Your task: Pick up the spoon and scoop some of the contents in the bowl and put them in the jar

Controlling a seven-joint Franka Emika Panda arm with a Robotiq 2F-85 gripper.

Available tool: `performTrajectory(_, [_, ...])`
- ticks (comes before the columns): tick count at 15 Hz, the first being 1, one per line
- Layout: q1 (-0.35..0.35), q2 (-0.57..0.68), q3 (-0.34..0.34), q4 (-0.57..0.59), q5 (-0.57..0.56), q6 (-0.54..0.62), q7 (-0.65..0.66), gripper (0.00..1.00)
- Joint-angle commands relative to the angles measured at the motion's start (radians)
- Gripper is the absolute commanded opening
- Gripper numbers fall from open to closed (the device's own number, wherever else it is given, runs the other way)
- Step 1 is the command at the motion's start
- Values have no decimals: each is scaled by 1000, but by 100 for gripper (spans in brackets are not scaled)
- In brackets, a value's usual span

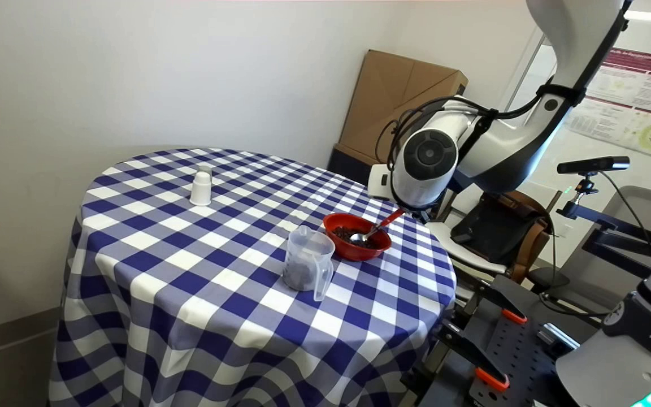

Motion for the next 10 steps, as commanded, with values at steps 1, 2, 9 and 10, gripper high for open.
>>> performTrajectory(1, [-11, 9, 0, 34, 109, 31, -95, 5])
performTrajectory(2, [-13, 11, -2, 43, 136, 35, -113, 5])
performTrajectory(9, [-38, 41, -20, 108, 370, 51, -231, 5])
performTrajectory(10, [-43, 47, -23, 119, 408, 51, -253, 5])
